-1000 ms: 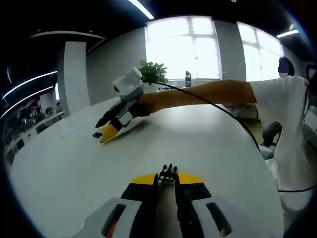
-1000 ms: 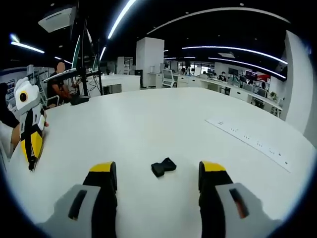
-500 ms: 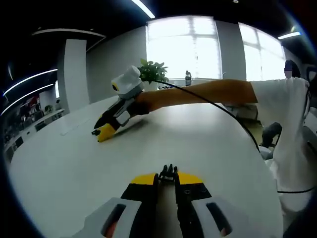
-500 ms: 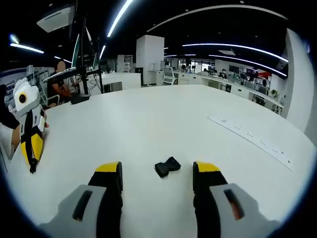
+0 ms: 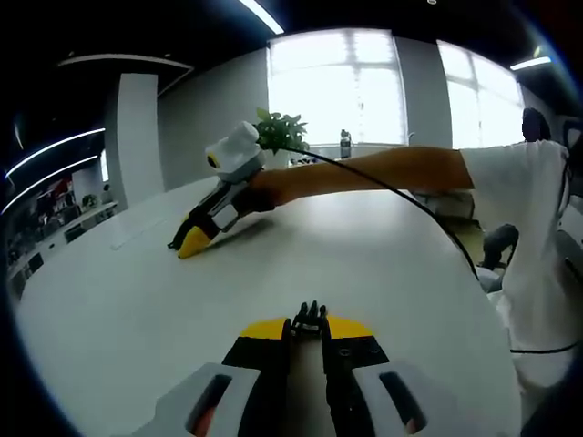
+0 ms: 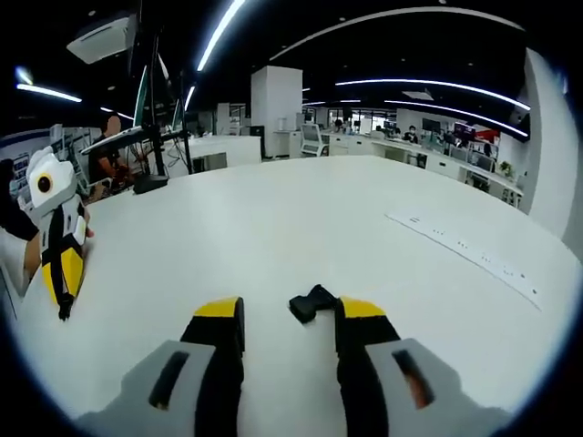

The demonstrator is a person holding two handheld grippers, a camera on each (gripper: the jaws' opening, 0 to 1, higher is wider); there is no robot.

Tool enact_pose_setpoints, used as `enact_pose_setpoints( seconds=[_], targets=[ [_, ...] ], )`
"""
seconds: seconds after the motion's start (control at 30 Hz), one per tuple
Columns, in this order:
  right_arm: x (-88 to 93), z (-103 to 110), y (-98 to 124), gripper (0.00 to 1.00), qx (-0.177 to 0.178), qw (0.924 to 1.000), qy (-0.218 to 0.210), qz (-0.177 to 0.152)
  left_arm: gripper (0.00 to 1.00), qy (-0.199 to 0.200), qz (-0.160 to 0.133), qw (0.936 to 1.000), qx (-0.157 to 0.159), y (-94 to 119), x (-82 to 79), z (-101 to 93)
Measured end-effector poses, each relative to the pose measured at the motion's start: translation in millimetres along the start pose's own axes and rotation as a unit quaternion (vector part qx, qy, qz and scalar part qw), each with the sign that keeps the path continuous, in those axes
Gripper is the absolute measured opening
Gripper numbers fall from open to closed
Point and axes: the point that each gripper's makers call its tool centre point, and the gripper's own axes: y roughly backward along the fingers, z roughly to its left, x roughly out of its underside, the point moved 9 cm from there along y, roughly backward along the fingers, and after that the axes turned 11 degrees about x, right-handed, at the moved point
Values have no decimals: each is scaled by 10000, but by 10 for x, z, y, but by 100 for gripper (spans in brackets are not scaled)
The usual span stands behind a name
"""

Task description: Snap the two parts of the plastic buckle together until the buckle closes and remains connected.

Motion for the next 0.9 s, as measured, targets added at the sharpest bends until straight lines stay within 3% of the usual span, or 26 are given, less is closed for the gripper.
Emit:
enact_pose_setpoints(
  seconds=[0.43, 0.9],
  targets=[
    [4, -3, 31, 19, 64, 9999, 75, -37, 13, 34, 4, 9999, -101, 5, 11, 26],
    [1, -24, 22, 17, 80, 9999, 25, -70, 13, 74, 16, 9999, -155, 9, 20, 36]
  ],
)
